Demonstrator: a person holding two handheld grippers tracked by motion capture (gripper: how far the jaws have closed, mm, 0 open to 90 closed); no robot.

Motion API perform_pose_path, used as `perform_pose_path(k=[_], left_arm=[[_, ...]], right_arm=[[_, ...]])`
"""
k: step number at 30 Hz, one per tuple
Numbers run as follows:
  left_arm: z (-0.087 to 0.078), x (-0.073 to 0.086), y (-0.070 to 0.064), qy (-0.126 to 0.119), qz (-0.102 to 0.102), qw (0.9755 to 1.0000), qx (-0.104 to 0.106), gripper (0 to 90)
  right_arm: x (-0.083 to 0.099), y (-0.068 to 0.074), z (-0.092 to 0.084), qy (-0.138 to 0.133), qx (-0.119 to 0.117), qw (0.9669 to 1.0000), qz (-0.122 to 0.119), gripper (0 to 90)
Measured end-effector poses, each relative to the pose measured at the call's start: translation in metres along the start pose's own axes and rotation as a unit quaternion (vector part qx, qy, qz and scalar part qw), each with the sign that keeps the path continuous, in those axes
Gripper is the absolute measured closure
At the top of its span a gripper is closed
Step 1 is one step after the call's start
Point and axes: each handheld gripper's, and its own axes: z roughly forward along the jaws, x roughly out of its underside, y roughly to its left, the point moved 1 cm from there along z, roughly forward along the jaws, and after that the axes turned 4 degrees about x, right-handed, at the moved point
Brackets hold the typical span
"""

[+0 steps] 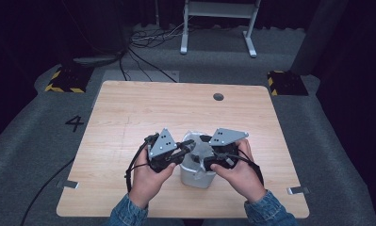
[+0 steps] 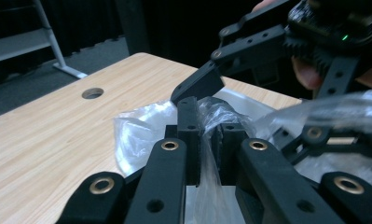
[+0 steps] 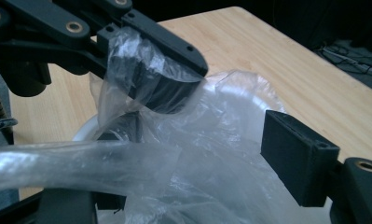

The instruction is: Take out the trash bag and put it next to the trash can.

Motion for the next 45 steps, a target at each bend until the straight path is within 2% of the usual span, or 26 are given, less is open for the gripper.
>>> perform_pose_path(k=[6,8,12,14,16,18,21,23,25,27,34,39,41,44,45], left_arm=[[0.007,-0.005,-0.006,0.002,0.006,0.9999,0.015,85.4],[0.009,-0.007,-0.008,0.001,0.009,0.9997,0.023,85.6],[0.013,-0.008,-0.013,0.007,0.026,0.9993,0.025,85.2],[0.013,-0.008,-0.012,0.003,0.023,0.9994,0.025,84.2],[0.009,-0.007,-0.010,-0.007,0.013,0.9996,0.024,80.8],[0.005,-0.006,-0.008,-0.013,0.003,0.9998,0.015,72.9],[0.001,-0.003,-0.005,-0.021,-0.004,0.9998,-0.006,49.2],[-0.004,0.000,-0.001,-0.025,-0.004,0.9994,-0.021,39.8],[-0.011,0.003,0.002,-0.028,-0.001,0.9991,-0.031,32.8],[-0.017,0.007,0.004,-0.033,0.001,0.9990,-0.029,29.4],[-0.033,0.018,0.006,-0.034,0.004,0.9990,-0.030,25.0],[-0.036,0.025,0.003,-0.006,0.014,0.9992,-0.038,25.4],[-0.038,0.026,0.002,-0.003,0.018,0.9989,-0.043,25.3],[-0.040,0.026,0.005,-0.008,0.005,0.9990,-0.045,26.0],[-0.040,0.027,0.006,-0.010,0.002,0.9989,-0.045,32.1]], right_arm=[[0.002,-0.001,0.007,0.011,-0.010,0.9999,-0.008,30.1],[0.003,-0.002,0.010,0.020,-0.017,0.9996,-0.011,34.7],[0.006,-0.001,0.012,0.029,-0.042,0.9983,-0.026,65.6],[0.006,-0.001,0.010,0.030,-0.050,0.9979,-0.030,81.2],[0.006,0.000,0.008,0.024,-0.052,0.9980,-0.027,87.1],[0.006,-0.001,0.006,0.018,-0.052,0.9982,-0.025,88.6],[0.007,-0.003,0.002,0.010,-0.050,0.9985,-0.019,89.1],[0.007,-0.004,-0.001,0.003,-0.048,0.9987,-0.013,89.2],[0.007,-0.005,-0.003,-0.002,-0.047,0.9989,-0.009,89.3],[0.007,-0.006,-0.006,-0.008,-0.045,0.9989,-0.006,89.3],[0.005,-0.009,-0.015,-0.019,-0.044,0.9988,0.009,89.4],[0.002,-0.013,-0.023,-0.034,-0.037,0.9986,0.015,89.6],[0.000,-0.016,-0.028,-0.045,-0.032,0.9982,0.021,89.6],[-0.001,-0.019,-0.033,-0.049,-0.034,0.9980,0.021,89.5],[-0.001,-0.019,-0.033,-0.046,-0.037,0.9981,0.019,89.2]])
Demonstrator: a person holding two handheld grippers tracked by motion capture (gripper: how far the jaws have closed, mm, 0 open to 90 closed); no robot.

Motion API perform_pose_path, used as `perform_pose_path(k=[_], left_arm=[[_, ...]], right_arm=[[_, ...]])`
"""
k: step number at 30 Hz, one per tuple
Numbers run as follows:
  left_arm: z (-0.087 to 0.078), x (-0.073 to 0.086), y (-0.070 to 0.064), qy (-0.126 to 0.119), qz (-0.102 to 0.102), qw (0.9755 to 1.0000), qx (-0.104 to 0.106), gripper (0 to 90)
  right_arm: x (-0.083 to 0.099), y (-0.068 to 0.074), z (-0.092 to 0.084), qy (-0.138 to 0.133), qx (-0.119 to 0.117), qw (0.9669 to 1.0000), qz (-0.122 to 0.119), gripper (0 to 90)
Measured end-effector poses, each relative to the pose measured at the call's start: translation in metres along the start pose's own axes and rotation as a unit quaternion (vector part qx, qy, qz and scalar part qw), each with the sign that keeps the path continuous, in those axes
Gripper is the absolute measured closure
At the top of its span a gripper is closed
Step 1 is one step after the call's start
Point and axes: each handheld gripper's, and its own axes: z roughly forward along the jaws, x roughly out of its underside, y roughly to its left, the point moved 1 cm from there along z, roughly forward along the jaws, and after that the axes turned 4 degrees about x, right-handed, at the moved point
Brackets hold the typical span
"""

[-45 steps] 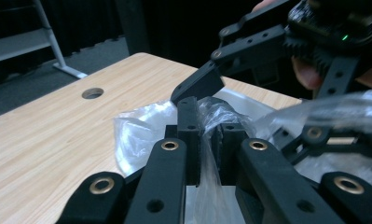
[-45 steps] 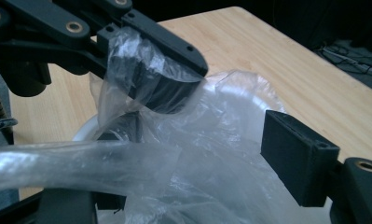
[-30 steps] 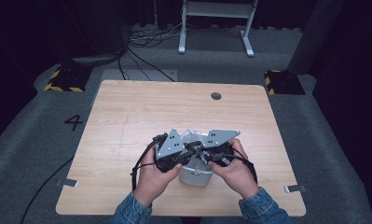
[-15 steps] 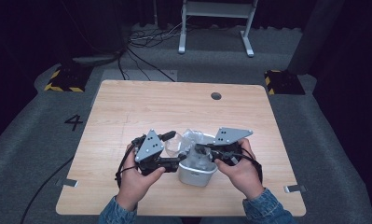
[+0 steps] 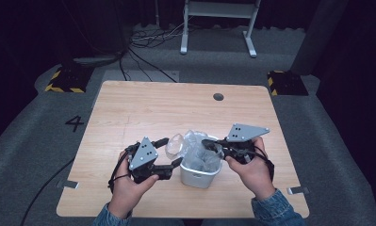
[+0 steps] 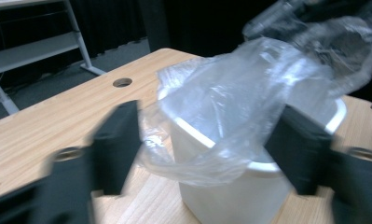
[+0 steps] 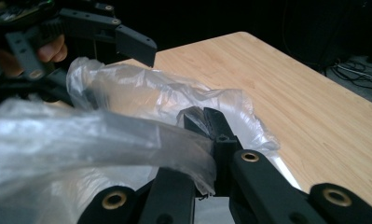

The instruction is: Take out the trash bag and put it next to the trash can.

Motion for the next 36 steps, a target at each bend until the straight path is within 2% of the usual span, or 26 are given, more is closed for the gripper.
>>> perform_pose_path(k=[1,3,4,6,9,11,14,18,20,21,24,25,26,29,32,36], left_arm=[[0.001,0.000,0.001,-0.005,-0.005,1.0000,0.001,40.2],[0.005,-0.002,0.001,-0.015,-0.007,0.9998,0.008,48.6],[0.006,-0.004,0.001,-0.018,-0.008,0.9997,0.015,58.8],[0.010,-0.007,-0.001,-0.028,-0.014,0.9991,0.029,72.5],[0.014,-0.015,-0.004,-0.041,-0.016,0.9982,0.041,81.6],[0.018,-0.021,-0.006,-0.044,-0.021,0.9977,0.048,84.6],[0.024,-0.027,-0.010,-0.036,-0.017,0.9974,0.061,86.3],[0.033,-0.033,-0.021,-0.036,-0.012,0.9955,0.087,87.3],[0.036,-0.035,-0.026,-0.033,-0.005,0.9953,0.091,87.5],[0.037,-0.035,-0.027,-0.032,-0.004,0.9950,0.095,87.6],[0.038,-0.036,-0.029,-0.037,-0.005,0.9946,0.097,87.7],[0.037,-0.036,-0.029,-0.038,-0.008,0.9943,0.100,87.3],[0.036,-0.036,-0.029,-0.037,-0.005,0.9945,0.098,86.2],[0.032,-0.036,-0.028,-0.030,0.010,0.9965,0.078,77.3],[0.026,-0.035,-0.027,-0.018,0.019,0.9980,0.057,61.0],[0.017,-0.034,-0.029,-0.007,0.036,0.9988,0.033,40.6]], right_arm=[[0.000,0.000,0.001,0.002,-0.007,1.0000,-0.004,86.8],[0.001,0.001,0.006,0.009,-0.025,0.9996,-0.010,65.9],[0.002,0.001,0.009,0.012,-0.022,0.9995,-0.019,55.6],[0.002,0.003,0.018,0.020,-0.017,0.9990,-0.037,41.6],[0.001,0.007,0.028,0.029,-0.012,0.9979,-0.056,32.3],[0.001,0.009,0.035,0.035,-0.018,0.9971,-0.065,30.8],[0.000,0.010,0.043,0.043,-0.031,0.9959,-0.073,30.0],[-0.001,0.011,0.049,0.039,-0.041,0.9959,-0.071,32.3],[-0.001,0.010,0.050,0.037,-0.047,0.9959,-0.069,38.5],[-0.001,0.010,0.050,0.037,-0.051,0.9956,-0.070,49.0],[-0.001,0.010,0.048,0.038,-0.084,0.9931,-0.072,84.9],[-0.001,0.010,0.048,0.037,-0.085,0.9934,-0.068,88.0],[0.000,0.010,0.047,0.035,-0.086,0.9940,-0.057,89.1],[0.001,0.007,0.044,0.030,-0.082,0.9953,-0.042,89.9],[0.000,0.005,0.039,0.026,-0.071,0.9965,-0.036,90.0],[-0.003,0.005,0.031,0.014,-0.054,0.9979,-0.033,90.0]])
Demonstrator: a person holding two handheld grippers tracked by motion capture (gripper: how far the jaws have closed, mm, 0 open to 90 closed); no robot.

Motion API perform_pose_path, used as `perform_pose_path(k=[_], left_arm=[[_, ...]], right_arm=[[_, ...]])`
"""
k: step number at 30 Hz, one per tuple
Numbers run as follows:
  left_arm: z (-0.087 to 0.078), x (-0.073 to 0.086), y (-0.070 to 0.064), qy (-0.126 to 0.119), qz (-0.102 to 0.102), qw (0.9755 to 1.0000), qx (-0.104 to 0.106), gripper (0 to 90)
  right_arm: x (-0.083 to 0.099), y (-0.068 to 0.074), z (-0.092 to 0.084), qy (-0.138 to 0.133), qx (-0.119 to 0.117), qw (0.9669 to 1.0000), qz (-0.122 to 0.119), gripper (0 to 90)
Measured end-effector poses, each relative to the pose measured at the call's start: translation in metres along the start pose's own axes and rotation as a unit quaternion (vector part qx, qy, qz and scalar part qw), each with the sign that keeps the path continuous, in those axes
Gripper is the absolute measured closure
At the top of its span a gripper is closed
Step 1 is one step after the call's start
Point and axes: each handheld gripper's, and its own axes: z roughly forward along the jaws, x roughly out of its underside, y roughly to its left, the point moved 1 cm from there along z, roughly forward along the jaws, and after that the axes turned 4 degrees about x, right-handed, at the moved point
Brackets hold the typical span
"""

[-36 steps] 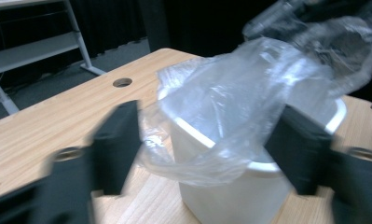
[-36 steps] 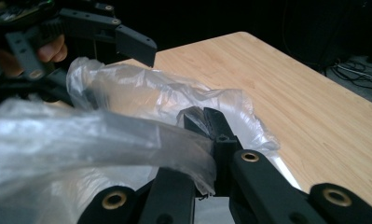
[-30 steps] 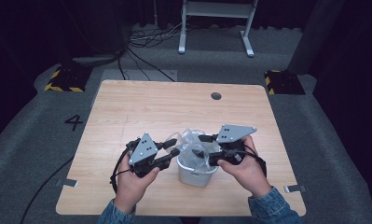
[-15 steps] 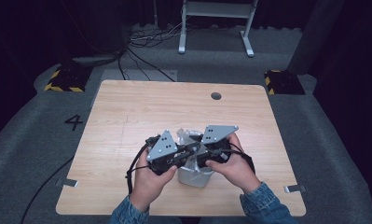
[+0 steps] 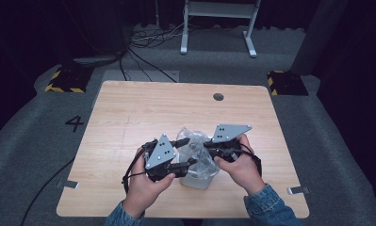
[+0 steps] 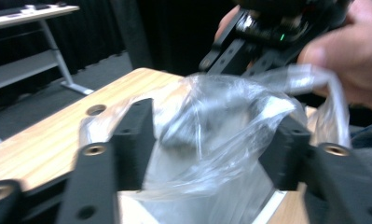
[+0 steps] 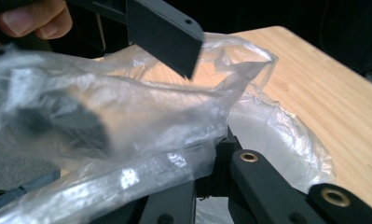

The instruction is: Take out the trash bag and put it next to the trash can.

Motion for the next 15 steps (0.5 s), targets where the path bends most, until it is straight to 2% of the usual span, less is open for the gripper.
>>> perform_pose_path(k=[4,8,13,15], left_arm=[[-0.011,0.002,0.000,0.004,0.002,0.9999,-0.010,31.9],[-0.030,0.003,0.004,-0.001,-0.003,0.9997,-0.024,30.4],[-0.048,0.006,0.008,-0.001,0.004,0.9991,-0.042,27.6],[-0.055,0.010,0.010,0.002,0.001,0.9988,-0.048,27.5]], right_arm=[[-0.003,0.000,-0.007,-0.009,0.008,0.9999,-0.001,90.0],[-0.008,-0.001,-0.016,-0.024,0.015,0.9996,0.000,90.0],[-0.016,-0.003,-0.024,-0.037,0.021,0.9991,0.002,90.0],[-0.020,-0.003,-0.029,-0.044,0.023,0.9988,0.001,90.0]])
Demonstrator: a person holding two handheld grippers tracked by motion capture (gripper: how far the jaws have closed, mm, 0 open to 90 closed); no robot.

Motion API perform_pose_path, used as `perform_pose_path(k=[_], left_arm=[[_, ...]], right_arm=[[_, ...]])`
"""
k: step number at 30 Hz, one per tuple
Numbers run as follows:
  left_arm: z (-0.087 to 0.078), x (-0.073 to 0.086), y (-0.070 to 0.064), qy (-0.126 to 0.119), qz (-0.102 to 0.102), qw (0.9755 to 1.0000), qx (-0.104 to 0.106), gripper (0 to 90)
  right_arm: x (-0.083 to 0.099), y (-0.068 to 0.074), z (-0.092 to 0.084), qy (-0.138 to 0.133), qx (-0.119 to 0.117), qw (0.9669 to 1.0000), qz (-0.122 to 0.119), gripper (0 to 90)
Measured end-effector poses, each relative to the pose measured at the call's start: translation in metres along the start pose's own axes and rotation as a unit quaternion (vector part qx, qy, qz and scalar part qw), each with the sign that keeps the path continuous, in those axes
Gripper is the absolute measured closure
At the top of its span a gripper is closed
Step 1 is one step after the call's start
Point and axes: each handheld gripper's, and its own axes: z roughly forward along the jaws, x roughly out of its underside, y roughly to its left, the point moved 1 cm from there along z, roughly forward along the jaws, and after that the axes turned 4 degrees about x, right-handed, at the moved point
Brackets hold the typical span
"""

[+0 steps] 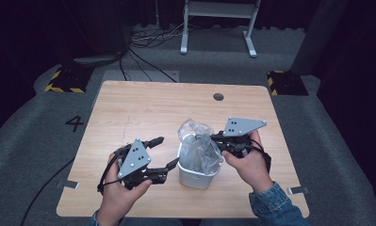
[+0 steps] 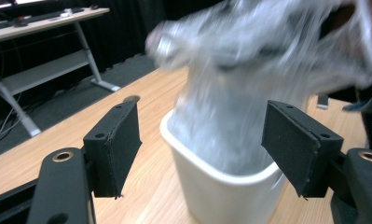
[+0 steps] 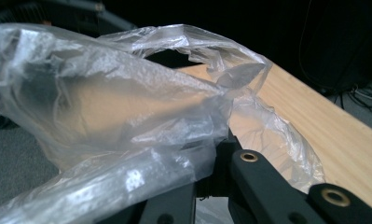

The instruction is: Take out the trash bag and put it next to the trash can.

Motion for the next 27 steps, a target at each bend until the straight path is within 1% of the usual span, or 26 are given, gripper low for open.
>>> perform_pose_path(k=[2,6,12,16,18,23,27], left_arm=[[-0.005,0.005,0.004,0.007,-0.006,0.9999,-0.007,27.5],[-0.011,0.011,0.009,0.015,-0.011,0.9997,-0.015,27.6],[-0.021,0.020,0.016,0.028,-0.017,0.9988,-0.036,28.2],[-0.028,0.025,0.020,0.039,-0.022,0.9978,-0.048,27.7],[-0.031,0.030,0.024,0.050,-0.025,0.9971,-0.052,27.3],[-0.037,0.041,0.031,0.069,-0.030,0.9953,-0.061,26.8],[-0.040,0.050,0.038,0.081,-0.041,0.9936,-0.068,26.8]], right_arm=[[-0.004,0.000,-0.003,-0.006,0.000,1.0000,-0.001,90.0],[-0.015,-0.002,-0.011,-0.015,0.002,0.9999,-0.003,90.0],[-0.028,-0.004,-0.023,-0.031,0.009,0.9995,-0.005,89.9],[-0.039,-0.007,-0.035,-0.043,0.015,0.9989,-0.008,89.9],[-0.044,-0.008,-0.041,-0.048,0.020,0.9986,-0.009,89.9],[-0.052,-0.014,-0.053,-0.053,0.032,0.9980,-0.013,89.9],[-0.058,-0.019,-0.063,-0.058,0.041,0.9974,-0.012,89.9]])
